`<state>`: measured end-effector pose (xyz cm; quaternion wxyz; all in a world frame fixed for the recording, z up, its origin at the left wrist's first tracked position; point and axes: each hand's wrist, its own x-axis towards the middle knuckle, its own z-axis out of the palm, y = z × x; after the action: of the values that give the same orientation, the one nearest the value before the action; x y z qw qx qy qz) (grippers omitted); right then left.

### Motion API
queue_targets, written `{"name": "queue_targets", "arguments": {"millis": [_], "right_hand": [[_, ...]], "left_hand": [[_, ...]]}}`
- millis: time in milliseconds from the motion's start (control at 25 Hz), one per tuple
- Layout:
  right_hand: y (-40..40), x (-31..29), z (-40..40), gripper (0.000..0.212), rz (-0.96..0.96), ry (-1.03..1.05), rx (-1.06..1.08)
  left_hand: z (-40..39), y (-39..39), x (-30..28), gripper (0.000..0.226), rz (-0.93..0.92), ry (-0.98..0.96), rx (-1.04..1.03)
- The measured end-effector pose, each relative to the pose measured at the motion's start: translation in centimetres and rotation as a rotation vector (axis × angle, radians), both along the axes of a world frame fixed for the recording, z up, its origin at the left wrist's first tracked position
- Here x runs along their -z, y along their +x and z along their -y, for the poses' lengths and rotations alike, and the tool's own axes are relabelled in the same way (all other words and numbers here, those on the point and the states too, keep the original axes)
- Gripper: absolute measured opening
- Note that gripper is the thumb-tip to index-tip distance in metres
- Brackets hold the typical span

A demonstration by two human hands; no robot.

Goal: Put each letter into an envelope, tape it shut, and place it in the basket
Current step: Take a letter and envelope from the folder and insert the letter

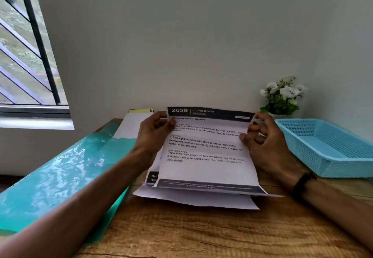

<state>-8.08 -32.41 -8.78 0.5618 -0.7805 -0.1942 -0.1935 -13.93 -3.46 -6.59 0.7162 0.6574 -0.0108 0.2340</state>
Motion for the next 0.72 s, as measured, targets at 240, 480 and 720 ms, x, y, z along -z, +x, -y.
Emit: {"name": "queue_targets", "arguments": {"millis": [240, 480, 720], "right_hand": [[1.3, 0.4, 0.1, 0.029, -0.064, 0.183, -0.141], [1.7, 0.4, 0.1, 0.054, -0.347, 0.366, -0.436], [2.0, 0.9, 0.6, 0.066, -0.31, 0.371, -0.468]], "left_hand": [[0.0, 0.3, 0.6, 0.043, -0.078, -0.053, -0.008], [0.0, 0.3, 0.7, 0.044, -0.003, 0.06, -0.032], [-0.1, 0.6, 0.2, 0.032, -0.04, -0.096, 0.007]]}}
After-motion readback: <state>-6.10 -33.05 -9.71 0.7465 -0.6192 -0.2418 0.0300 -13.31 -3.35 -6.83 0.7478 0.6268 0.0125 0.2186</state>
